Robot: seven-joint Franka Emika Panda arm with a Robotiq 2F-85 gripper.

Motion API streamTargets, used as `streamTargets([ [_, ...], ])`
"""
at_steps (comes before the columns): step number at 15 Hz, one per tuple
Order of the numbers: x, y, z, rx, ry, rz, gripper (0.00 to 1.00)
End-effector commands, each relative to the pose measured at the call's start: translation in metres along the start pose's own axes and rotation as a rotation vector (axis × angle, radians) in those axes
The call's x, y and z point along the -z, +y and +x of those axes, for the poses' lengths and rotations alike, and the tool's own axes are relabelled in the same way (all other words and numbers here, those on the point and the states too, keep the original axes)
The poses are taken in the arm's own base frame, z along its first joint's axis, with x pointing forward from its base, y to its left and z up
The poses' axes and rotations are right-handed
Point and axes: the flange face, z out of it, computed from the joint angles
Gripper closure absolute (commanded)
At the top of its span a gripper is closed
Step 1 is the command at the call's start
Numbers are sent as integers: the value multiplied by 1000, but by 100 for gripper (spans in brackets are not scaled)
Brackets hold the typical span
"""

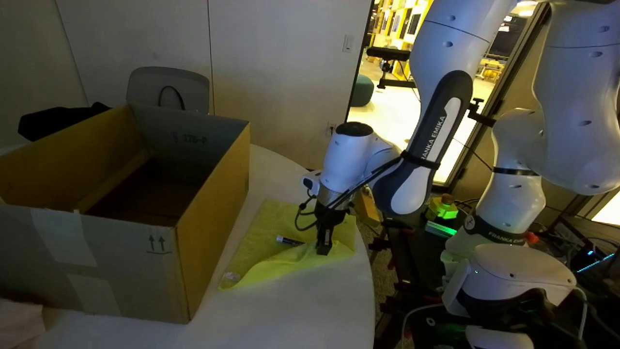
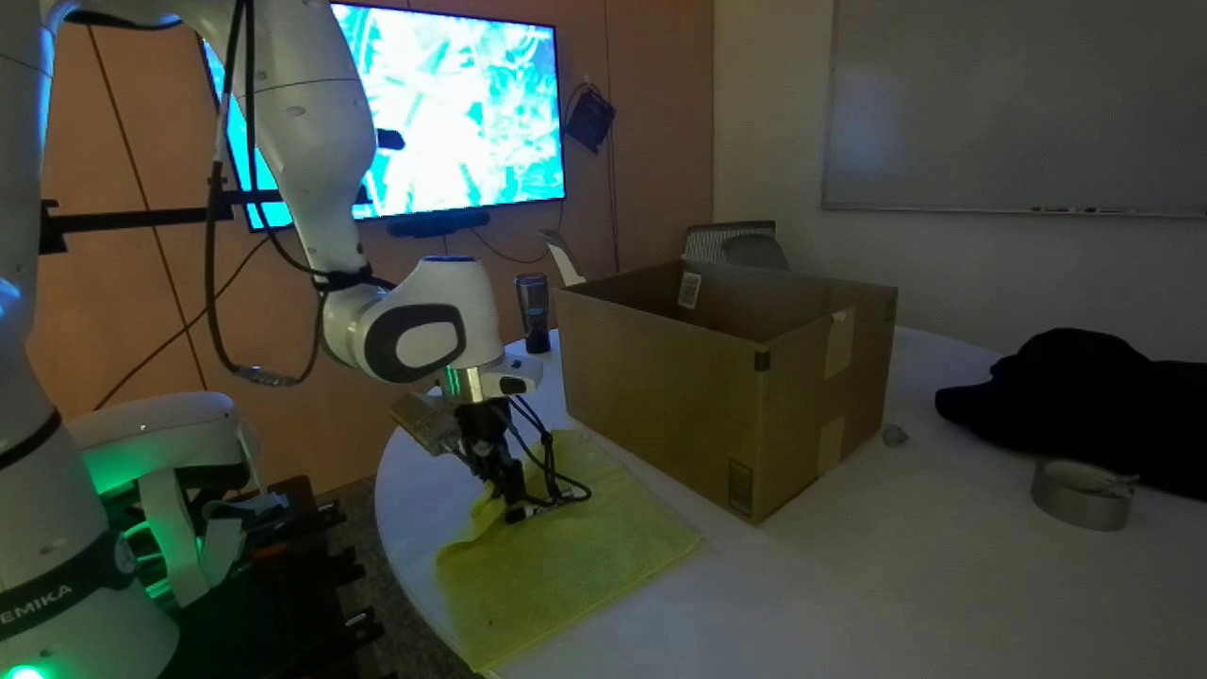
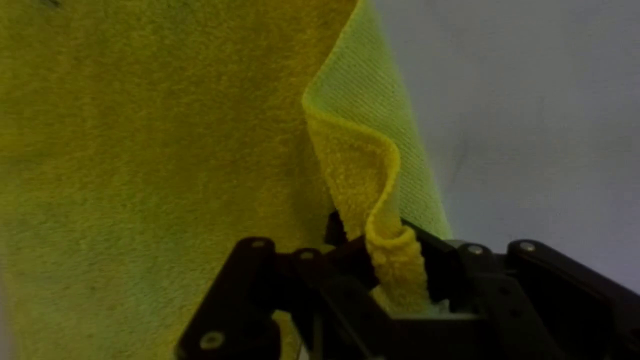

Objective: Put the marker in the towel, fold up the towel and put it in the box

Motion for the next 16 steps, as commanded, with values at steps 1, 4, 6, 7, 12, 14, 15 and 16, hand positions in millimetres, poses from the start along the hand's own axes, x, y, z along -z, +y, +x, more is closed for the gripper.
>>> streamTargets([
  [1, 15, 25, -12, -127, 44, -17, 96],
  [4, 15, 53, -22, -251, 46, -42, 96],
  [6, 12, 74, -30, -340, 38, -65, 96],
  [7, 10, 81, -33, -372, 33, -72, 96],
  [12, 6, 113, -46, -535, 16, -115, 96],
  [14, 4, 121, -49, -587, 13, -135, 96],
  [15, 4, 123, -50, -604, 10, -140, 96],
  [16, 2, 123, -50, -614, 2, -147, 96],
])
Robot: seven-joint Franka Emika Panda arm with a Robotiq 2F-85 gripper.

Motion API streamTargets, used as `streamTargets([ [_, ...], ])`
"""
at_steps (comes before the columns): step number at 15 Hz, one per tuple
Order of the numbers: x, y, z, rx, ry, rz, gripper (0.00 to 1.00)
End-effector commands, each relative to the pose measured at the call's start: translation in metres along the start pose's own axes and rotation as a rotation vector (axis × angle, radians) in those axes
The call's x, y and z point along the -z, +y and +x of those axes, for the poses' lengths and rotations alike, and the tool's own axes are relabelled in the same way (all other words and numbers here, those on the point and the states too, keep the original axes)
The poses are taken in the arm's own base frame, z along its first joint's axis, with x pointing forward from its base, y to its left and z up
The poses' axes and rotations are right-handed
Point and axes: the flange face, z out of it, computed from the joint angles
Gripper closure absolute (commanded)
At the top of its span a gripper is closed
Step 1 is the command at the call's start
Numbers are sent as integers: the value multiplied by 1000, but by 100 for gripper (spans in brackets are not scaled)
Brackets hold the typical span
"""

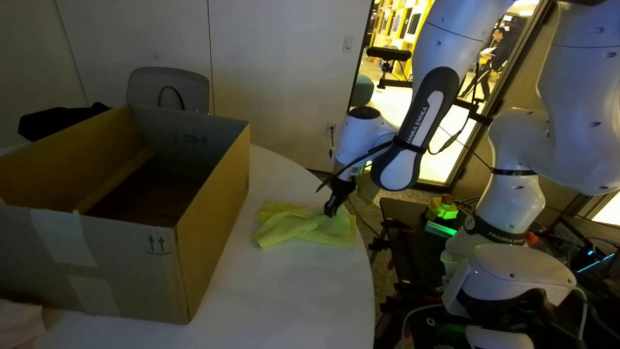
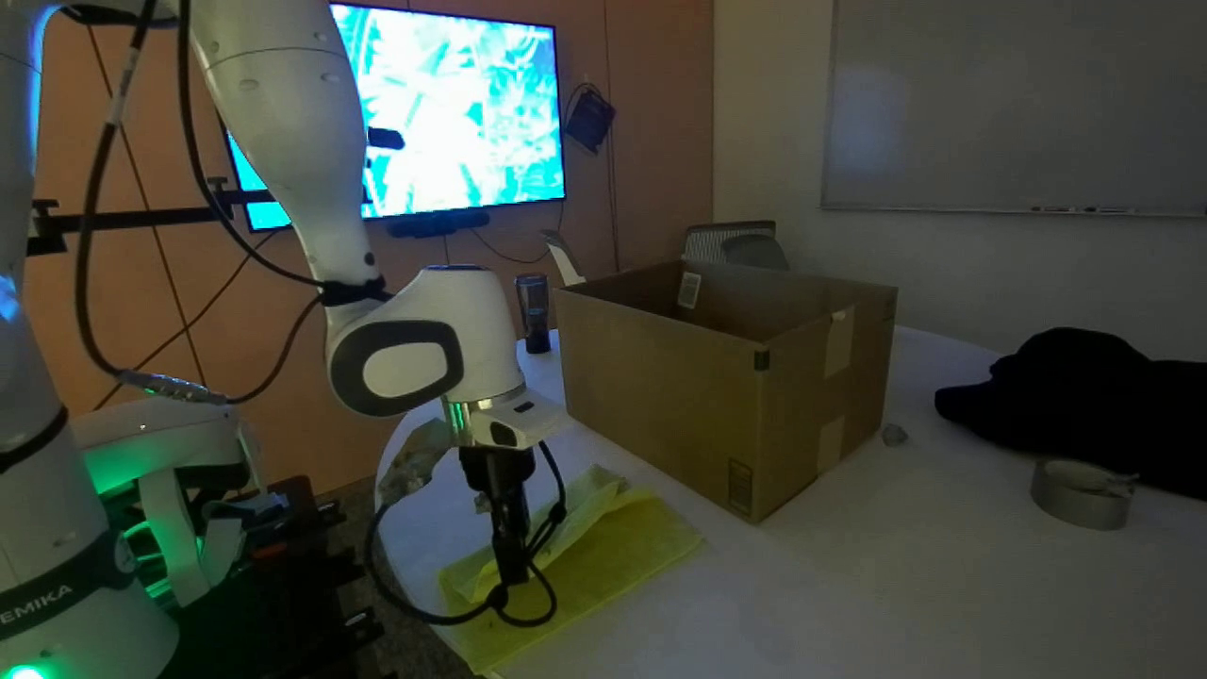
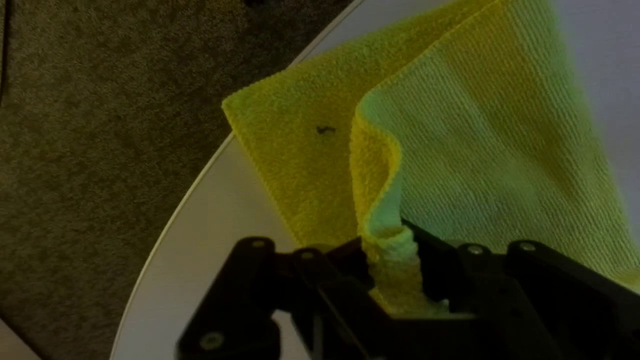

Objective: Put the marker in the towel, fold up the towel and put it in the box

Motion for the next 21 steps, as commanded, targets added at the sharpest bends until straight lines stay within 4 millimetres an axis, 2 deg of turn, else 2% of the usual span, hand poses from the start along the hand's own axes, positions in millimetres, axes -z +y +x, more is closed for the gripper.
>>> streamTargets([
  [1, -3, 1, -4, -62, -1, -13, 96],
  [3, -6, -3, -5, -63, -9, -16, 95],
  [4, -6, -5, -5, -66, -12, -16, 71],
  [6, -6, -9, -5, -61, -17, -14, 68],
  [7, -6, -10, -5, -58, -17, -17, 63],
  [9, -4, -13, -4, -46, -6, -14, 47],
  [10, 1, -13, -17, -44, -1, -9, 38],
  [11, 3, -15, -19, -38, 1, -6, 31],
  [13, 6, -30, -11, -21, 3, -8, 16],
  [15, 12, -40, -20, 11, 7, 2, 1],
  [17, 16, -54, -17, 41, 13, 6, 0],
  [19, 22, -64, -26, 68, 25, 6, 0],
  [21, 30, -77, -25, 98, 44, 9, 0],
])
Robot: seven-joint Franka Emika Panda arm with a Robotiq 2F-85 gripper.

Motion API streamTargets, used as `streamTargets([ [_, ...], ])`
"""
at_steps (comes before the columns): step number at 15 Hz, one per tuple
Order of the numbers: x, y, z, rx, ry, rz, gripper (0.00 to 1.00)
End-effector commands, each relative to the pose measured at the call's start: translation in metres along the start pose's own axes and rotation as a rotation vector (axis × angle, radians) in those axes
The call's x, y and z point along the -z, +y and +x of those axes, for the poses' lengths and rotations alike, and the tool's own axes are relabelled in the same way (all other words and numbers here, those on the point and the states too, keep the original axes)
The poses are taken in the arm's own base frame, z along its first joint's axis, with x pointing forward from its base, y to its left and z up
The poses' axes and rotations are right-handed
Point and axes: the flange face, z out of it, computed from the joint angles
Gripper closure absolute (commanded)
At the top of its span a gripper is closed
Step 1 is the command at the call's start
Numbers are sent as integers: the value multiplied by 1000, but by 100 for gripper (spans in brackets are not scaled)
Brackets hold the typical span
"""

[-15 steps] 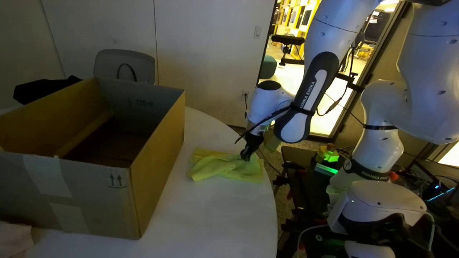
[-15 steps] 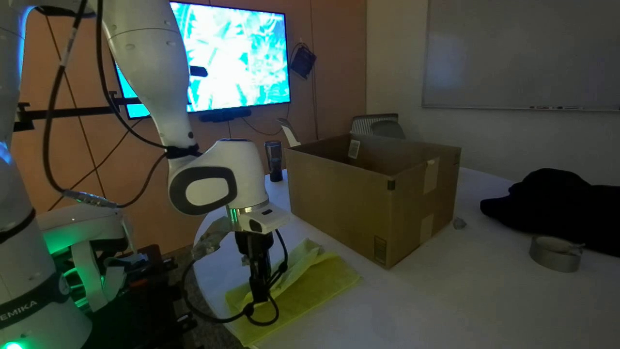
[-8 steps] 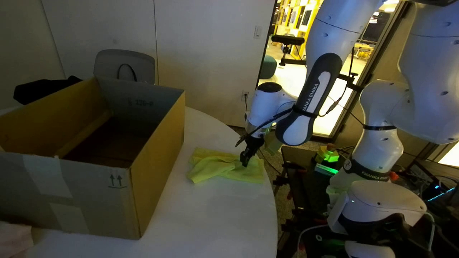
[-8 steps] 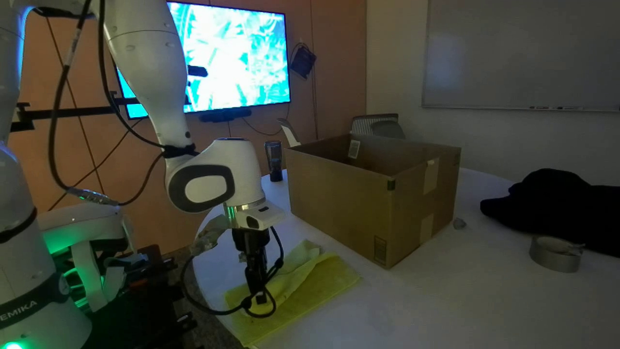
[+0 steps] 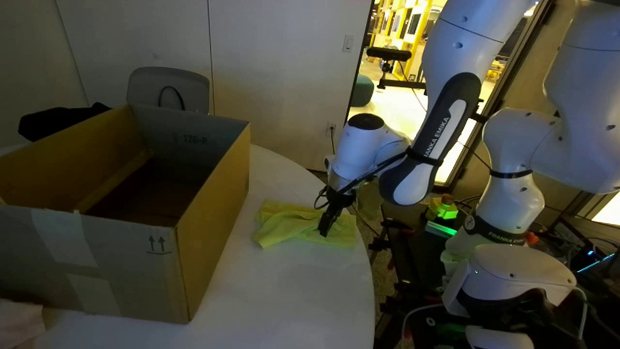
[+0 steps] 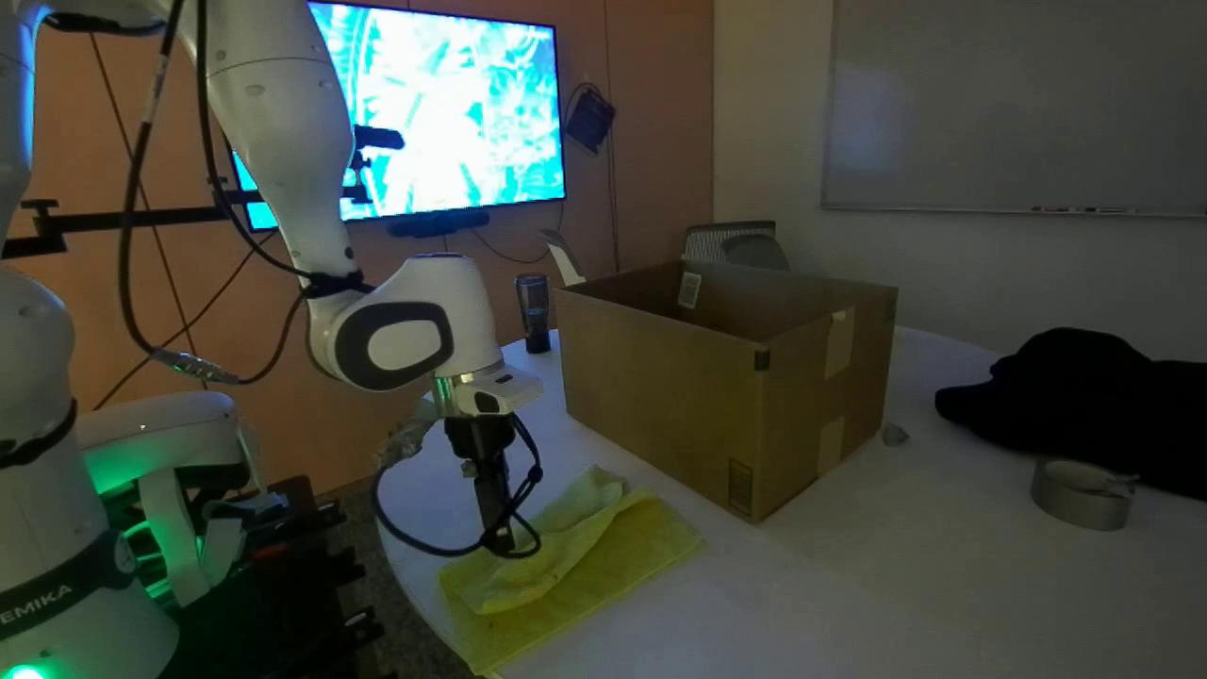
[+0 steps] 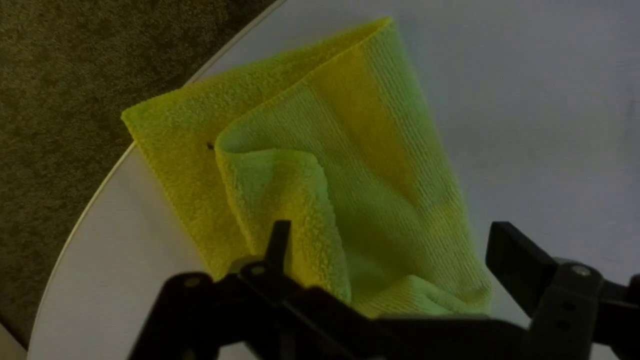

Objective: Put the marker in the towel, fold up the towel and put it in the box

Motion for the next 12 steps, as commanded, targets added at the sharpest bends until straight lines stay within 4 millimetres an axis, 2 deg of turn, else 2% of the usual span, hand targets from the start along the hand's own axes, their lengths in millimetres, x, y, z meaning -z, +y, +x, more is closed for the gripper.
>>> streamTargets([
  [1, 19, -17, -5, 44, 26, 12, 0],
  [7, 34, -44, -13, 200, 72, 14, 0],
  [12, 25, -46, -20, 241, 21, -15, 0],
])
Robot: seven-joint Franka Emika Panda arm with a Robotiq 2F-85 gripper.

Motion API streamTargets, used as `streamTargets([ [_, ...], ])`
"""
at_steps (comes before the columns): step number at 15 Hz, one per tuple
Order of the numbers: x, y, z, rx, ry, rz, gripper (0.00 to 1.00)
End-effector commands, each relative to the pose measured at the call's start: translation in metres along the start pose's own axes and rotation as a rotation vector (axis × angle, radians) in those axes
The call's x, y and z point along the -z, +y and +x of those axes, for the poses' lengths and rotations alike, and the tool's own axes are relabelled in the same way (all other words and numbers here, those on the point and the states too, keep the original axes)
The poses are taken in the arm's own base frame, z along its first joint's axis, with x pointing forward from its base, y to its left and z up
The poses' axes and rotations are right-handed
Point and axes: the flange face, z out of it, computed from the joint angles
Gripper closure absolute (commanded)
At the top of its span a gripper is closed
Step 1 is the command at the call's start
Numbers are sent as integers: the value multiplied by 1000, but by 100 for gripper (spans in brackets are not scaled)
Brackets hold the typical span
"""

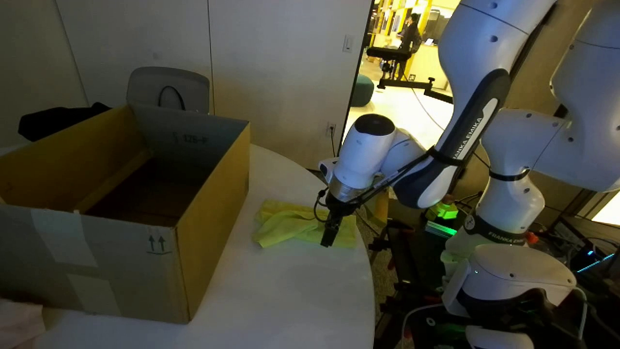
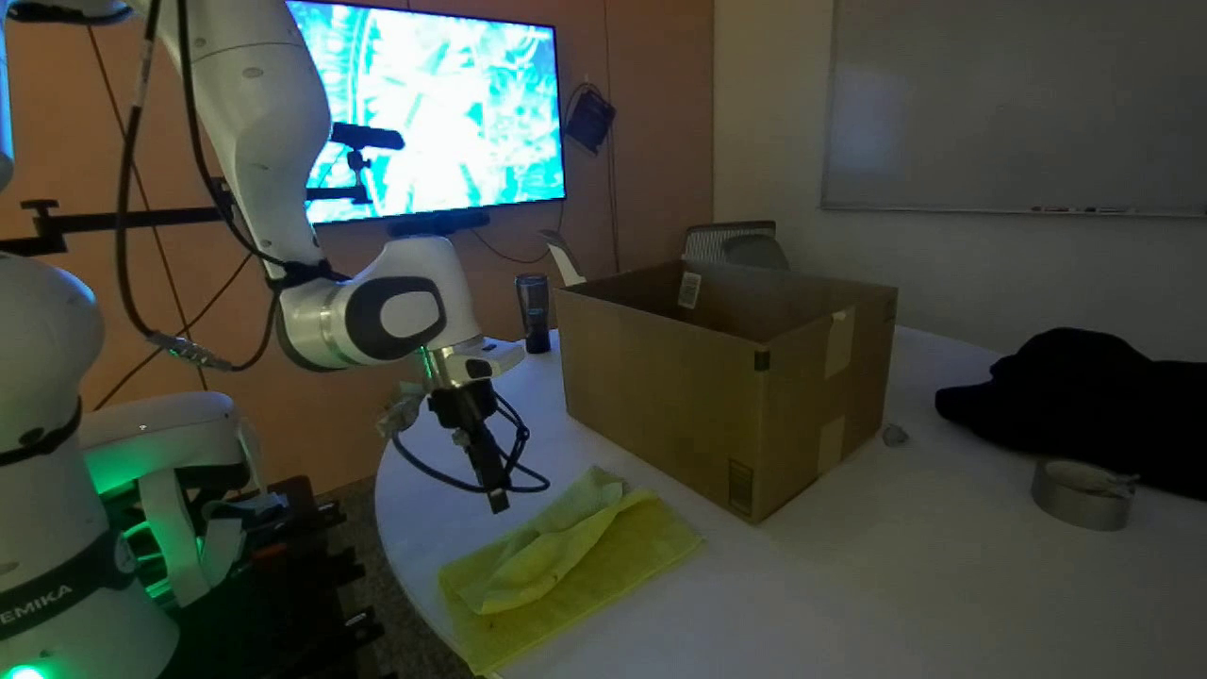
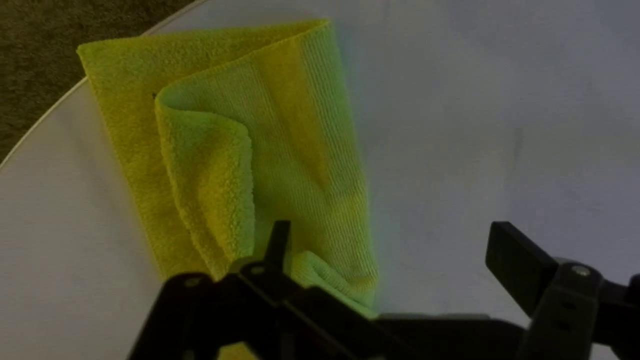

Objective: Put the marker in the towel, fold up the towel and put it in the box

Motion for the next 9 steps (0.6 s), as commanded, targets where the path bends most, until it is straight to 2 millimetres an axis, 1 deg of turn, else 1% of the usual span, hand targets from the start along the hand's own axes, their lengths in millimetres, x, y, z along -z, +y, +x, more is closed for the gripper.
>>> streamTargets([
  [1, -2, 2, -4, 17, -32, -2, 0],
  [5, -15, 14, -4, 40, -42, 5, 0],
  [9, -29, 34, -2, 59, -60, 26, 0],
])
